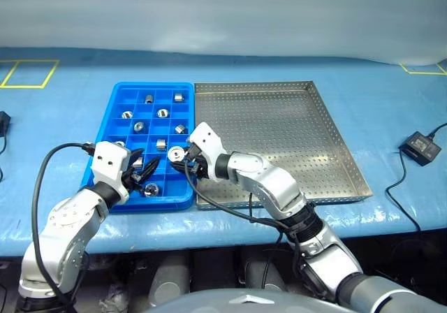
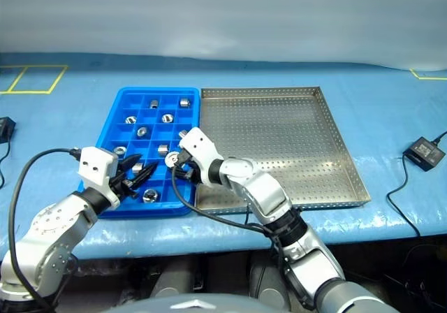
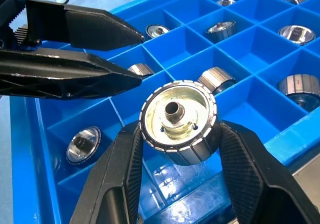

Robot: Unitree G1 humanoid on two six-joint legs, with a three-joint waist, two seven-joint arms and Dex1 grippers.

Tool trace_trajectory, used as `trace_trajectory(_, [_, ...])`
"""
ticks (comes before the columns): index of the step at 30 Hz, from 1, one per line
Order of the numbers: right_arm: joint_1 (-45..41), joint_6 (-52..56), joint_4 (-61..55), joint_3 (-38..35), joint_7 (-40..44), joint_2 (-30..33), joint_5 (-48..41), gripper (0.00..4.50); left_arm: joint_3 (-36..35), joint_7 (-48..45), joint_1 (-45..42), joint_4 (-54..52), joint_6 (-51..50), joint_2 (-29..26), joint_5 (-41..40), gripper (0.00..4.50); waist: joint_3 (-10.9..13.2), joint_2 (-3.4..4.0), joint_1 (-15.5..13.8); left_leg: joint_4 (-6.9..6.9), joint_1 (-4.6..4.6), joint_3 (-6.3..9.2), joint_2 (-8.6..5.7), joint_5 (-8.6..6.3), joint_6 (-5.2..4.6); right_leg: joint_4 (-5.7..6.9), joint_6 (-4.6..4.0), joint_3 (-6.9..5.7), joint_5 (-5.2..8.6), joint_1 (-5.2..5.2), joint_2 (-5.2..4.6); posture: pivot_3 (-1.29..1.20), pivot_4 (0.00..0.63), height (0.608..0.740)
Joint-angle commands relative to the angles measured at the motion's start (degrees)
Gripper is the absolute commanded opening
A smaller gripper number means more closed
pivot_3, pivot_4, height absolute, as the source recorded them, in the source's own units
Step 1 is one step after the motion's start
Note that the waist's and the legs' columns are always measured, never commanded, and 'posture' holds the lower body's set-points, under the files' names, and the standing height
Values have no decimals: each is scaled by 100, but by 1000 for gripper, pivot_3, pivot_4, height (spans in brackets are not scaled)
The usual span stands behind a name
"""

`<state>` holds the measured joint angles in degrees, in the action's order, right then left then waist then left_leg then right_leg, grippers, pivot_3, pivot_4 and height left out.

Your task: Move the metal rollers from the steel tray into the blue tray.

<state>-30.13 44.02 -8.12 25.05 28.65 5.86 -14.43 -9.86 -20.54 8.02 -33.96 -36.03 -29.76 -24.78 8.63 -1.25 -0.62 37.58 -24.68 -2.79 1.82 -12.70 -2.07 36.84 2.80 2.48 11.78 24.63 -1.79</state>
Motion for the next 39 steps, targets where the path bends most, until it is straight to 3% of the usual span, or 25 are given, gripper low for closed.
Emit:
trace_trajectory(1, [-8,25,-602,-300,51,18,-174,1916,36,-19,-118,-173,2,17,4,2501,0,0,-10,0,0,1,0,0,0,0,0,-1,0,0,0,90,150,740])
trace_trajectory(10, [68,-92,-51,-98,93,-58,-13,1916,148,-49,-320,-16,11,40,49,2501,0,-1,1,-1,1,-2,1,0,1,0,-2,0,1,1,1,91,150,740])
trace_trajectory(16, [47,-190,63,-140,-7,-135,110,3828,56,-20,-189,-100,7,42,33,2501,0,-1,-8,-4,1,0,1,0,1,0,-4,-1,3,0,2,102,150,740])
trace_trajectory(20, [17,-171,-268,-287,-87,14,205,3828,80,16,-231,-103,18,110,-4,2501,0,0,-18,-4,2,0,1,0,1,0,-4,-1,3,-1,1,100,150,740])
trace_trajectory(30, [650,-652,-1081,-835,-35,1680,783,3828,534,-45,-559,223,405,472,212,2501,-2,-2,-27,-4,-1,4,-18,-1,-2,-4,-3,-12,3,-5,-18,75,150,740])
trace_trajectory(34, [1177,-733,-1123,-1493,-37,1731,433,3828,559,-101,-514,226,561,633,178,2501,-1,-1,-19,-7,0,1,-14,0,-3,-3,-5,-7,4,-3,-12,63,150,740])
trace_trajectory(37, [1459,-861,-1343,-1713,419,1980,146,4379,546,-371,-511,258,727,686,22,2501,-1,-1,-13,-4,1,1,-13,0,-4,-3,-4,-7,4,-5,-10,63,150,740])
trace_trajectory(39, [1547,-943,-1390,-1662,616,2196,174,4500,528,-491,-535,311,822,712,-26,2823,-1,-1,-11,1,1,1,-12,-1,-4,-2,-2,-6,5,-7,-9,61,150,740])
